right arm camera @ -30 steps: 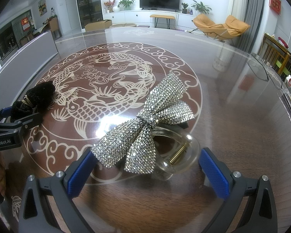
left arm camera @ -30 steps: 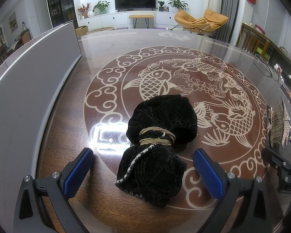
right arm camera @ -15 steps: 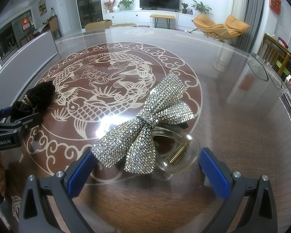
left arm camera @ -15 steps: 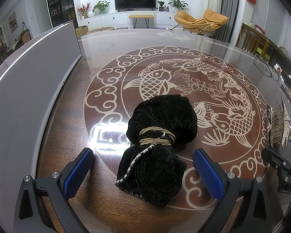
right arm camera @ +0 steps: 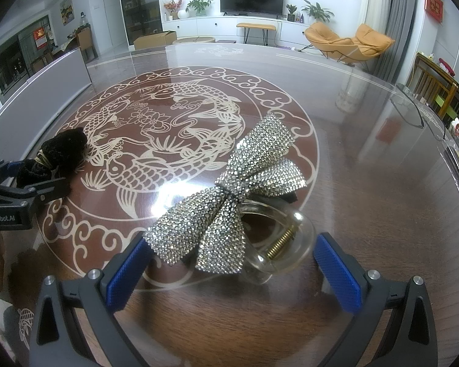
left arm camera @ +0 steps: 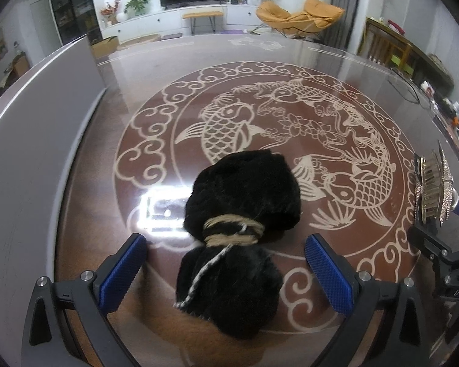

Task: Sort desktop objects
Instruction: 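Lift the pouch with the left tool while the right tool lifts the bow clip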

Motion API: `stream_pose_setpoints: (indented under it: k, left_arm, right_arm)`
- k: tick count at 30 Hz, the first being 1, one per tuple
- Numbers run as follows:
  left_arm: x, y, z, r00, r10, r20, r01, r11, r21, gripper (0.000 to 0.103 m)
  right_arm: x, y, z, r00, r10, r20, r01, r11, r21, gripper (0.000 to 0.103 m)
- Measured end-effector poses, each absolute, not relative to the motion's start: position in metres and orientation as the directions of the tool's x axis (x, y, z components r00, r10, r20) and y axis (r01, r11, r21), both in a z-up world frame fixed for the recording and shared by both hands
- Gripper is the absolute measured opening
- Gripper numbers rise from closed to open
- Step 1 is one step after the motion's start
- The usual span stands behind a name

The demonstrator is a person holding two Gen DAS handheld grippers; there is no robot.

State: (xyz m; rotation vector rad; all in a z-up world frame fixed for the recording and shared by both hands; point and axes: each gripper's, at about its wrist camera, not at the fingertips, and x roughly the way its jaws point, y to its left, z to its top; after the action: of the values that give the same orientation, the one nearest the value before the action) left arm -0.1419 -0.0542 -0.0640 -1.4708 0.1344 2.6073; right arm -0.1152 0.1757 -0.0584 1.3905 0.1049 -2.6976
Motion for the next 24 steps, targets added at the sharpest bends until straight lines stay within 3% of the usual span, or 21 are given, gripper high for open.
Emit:
stream_pose_setpoints:
  k: [1,3,5,6,7,11,16,20,22,24]
  left_arm:
    - [-0.142,-0.051,-0.063,-0.516,0.085,-0.852,-0.178,-0.984,0.009,0.102]
    - [-0.139,-0.044,-0.059,-0.544,0.108,-0.832,-0.210,-0.978,0.010,0.085]
    - [-0.137,-0.036,-0.054,-0.555,0.124,-0.822,-0.234,-0.972,0.011,0.050]
    - [-0.137,-0.034,-0.051,-0.555,0.132,-0.821,-0.242,-0.970,0.008,0.041]
    - [-0.136,-0.032,-0.051,-0.553,0.133,-0.823,-0.246,-0.969,0.009,0.037]
    - [-0.124,-0.038,-0.052,-0.568,0.142,-0.811,-0.236,-0.972,-0.004,0.036]
    - [-0.114,-0.043,-0.054,-0.557,0.157,-0.816,-0.232,-0.972,-0.029,0.036]
    - [-0.102,-0.046,-0.055,-0.561,0.159,-0.812,-0.228,-0.973,-0.033,0.035]
    - [-0.094,-0.047,-0.054,-0.568,0.160,-0.807,-0.227,-0.973,-0.034,0.035]
    - [-0.086,-0.049,-0.049,-0.576,0.181,-0.797,-0.222,-0.973,-0.060,0.035]
  right_arm:
    - [-0.115,0.176,-0.058,-0.576,-0.061,-0.815,0.124,-0.992,-0.013,0.103]
    - [-0.115,0.176,-0.058,-0.577,-0.061,-0.815,0.124,-0.992,-0.014,0.103]
    - [-0.115,0.176,-0.058,-0.577,-0.062,-0.815,0.125,-0.992,-0.013,0.103]
    - [-0.115,0.176,-0.058,-0.570,-0.068,-0.819,0.138,-0.990,-0.014,0.103]
    - [-0.119,0.176,-0.057,-0.536,-0.089,-0.839,0.177,-0.984,-0.010,0.103]
    - [-0.121,0.186,-0.050,-0.480,-0.229,-0.847,0.241,-0.963,0.123,0.103]
    - [-0.131,0.178,-0.049,-0.496,-0.245,-0.833,0.214,-0.964,0.157,0.100]
    - [-0.134,0.182,-0.045,-0.524,-0.212,-0.825,0.159,-0.976,0.150,0.062]
    - [-0.129,0.180,-0.037,-0.538,-0.200,-0.819,0.185,-0.976,0.117,0.049]
    - [-0.123,0.180,-0.029,-0.540,-0.206,-0.816,0.206,-0.972,0.109,0.048]
